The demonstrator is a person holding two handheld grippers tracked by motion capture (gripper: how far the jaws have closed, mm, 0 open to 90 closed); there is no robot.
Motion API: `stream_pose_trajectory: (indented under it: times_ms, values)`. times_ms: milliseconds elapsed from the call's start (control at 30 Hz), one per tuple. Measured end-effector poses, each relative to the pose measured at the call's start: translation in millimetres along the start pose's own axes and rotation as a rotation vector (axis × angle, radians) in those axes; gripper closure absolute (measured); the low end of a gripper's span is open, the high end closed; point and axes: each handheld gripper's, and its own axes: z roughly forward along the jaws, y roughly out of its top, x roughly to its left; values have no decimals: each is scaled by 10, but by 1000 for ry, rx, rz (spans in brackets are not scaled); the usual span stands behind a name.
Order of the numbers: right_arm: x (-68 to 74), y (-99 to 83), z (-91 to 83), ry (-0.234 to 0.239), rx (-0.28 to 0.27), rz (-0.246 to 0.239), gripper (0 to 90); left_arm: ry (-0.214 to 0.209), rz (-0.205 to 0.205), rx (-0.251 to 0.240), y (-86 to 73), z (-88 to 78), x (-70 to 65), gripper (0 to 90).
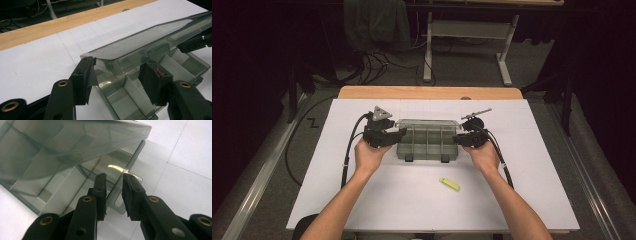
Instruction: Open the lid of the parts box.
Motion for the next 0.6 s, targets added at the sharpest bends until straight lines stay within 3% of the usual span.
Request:
stream_pose_trajectory:
  times_ms: [600]
  values:
    - [-38, 53, 7, 21, 38, 6, 757, 29, -19, -13, 86, 171, 98, 484]
